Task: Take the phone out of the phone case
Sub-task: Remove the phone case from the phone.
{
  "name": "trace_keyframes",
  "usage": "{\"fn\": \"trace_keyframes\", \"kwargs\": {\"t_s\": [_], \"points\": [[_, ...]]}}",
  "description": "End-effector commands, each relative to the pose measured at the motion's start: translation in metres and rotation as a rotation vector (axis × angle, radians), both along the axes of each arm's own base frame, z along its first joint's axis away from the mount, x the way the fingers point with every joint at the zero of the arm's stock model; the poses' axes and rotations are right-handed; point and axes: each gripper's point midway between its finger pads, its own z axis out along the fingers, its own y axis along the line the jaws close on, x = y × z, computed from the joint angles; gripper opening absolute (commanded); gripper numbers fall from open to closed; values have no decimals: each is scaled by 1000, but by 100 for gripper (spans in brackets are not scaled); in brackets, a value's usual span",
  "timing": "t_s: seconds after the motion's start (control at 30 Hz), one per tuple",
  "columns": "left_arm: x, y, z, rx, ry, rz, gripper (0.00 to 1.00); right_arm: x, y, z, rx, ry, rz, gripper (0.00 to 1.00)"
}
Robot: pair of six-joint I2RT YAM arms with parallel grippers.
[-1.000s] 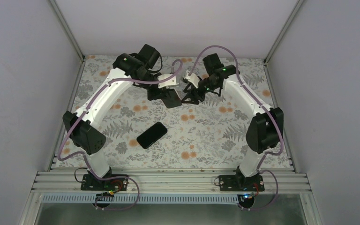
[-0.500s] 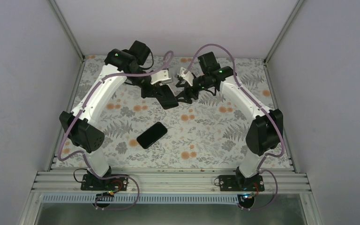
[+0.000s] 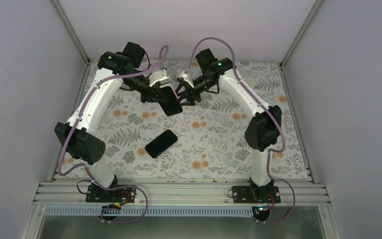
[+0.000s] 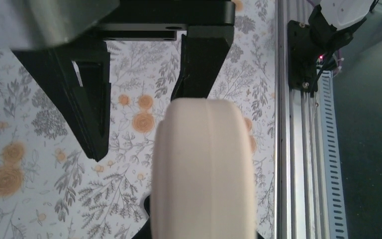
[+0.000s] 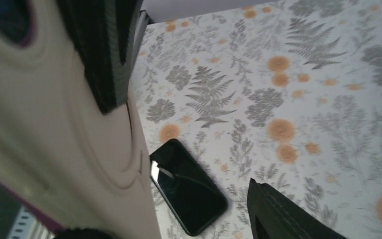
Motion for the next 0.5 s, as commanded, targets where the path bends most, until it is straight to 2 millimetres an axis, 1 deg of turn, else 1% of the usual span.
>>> {"fn": "trace_keyframes", "kwargs": {"t_s": [0.0, 0.07, 0.1, 0.13, 0.17, 0.2, 0.23, 0.3, 0.37, 0.43, 0.47], "points": [[65, -54, 6, -191, -266, -11, 2, -126, 58, 83, 338, 202, 435, 50], [73, -52, -5, -160, -280, 16, 2, -127, 58, 85, 328, 200, 427, 29], [76, -51, -8, -146, -282, 27, 2, -125, 57, 84, 317, 186, 417, 21], [79, -49, -9, -134, -285, 41, 2, -123, 56, 81, 305, 175, 404, 12], [81, -48, -7, -124, -295, 52, 2, -121, 53, 77, 295, 178, 390, 5], [82, -46, -3, -117, -307, 63, 4, -117, 48, 77, 296, 182, 378, 3], [82, -43, 1, -112, -322, 73, 9, -112, 43, 76, 297, 183, 362, 3], [81, -38, 9, -107, -350, 85, 27, -100, 30, 76, 309, 196, 326, 3], [82, -31, 16, -91, -383, 105, 51, -86, 15, 76, 317, 200, 278, 3], [86, -20, 25, -65, -415, 141, 65, -68, -3, 75, 311, 187, 214, 3], [87, -14, 30, -61, -428, 156, 68, -60, -12, 73, 301, 181, 178, 3]]}}
